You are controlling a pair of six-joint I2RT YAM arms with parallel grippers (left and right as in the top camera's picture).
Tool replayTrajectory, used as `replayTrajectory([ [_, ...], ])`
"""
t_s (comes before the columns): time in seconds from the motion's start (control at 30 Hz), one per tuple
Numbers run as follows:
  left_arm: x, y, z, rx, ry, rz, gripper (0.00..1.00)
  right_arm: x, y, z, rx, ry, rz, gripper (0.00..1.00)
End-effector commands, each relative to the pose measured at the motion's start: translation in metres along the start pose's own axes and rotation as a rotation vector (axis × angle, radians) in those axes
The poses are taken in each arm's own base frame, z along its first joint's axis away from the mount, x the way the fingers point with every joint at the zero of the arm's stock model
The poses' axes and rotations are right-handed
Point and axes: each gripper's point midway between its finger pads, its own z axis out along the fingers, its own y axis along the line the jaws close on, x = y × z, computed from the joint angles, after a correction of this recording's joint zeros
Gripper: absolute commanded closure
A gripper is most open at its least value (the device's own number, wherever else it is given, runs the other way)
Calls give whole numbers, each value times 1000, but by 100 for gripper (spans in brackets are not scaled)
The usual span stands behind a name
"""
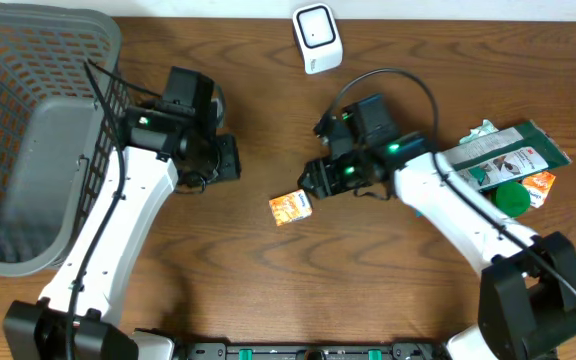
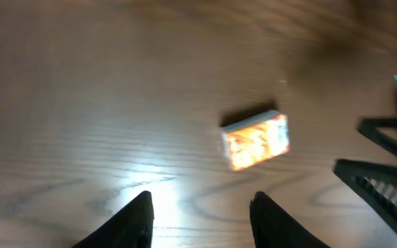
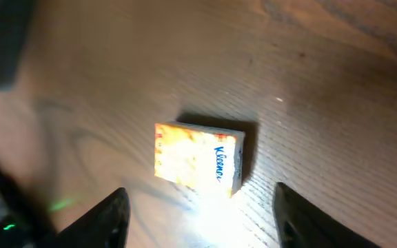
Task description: Scan the item barcode
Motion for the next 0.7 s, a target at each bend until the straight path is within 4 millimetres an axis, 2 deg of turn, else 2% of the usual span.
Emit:
replayTrajectory([
  [0.0,8,18,14,-82,15,-54,70,20,-13,21,161,46,-9,53],
  [0.07,14,23,22,-90,33,-57,87,27,-10,32,199,62,-47,65],
  [0.13,19,26,30,-95,46,-59,92,28,-8,42,235,58,-82,67],
  [0.27,30,31,46,-92,72,-91,92,21,-15,51,339,15,-132,55],
  [0.33,38,36,55,-101,87,-129,92,13,-17,54,361,-20,-143,52],
  [0.37,41,38,60,-104,91,-138,92,9,-16,56,356,-36,-145,54],
  [0.47,52,40,74,-81,117,-142,92,7,-15,66,332,-45,-112,70],
  [0.53,62,36,82,-36,145,-147,92,12,-18,73,333,-26,-97,73],
  [0.67,72,26,94,46,176,-155,92,12,-24,85,334,-22,-96,73],
])
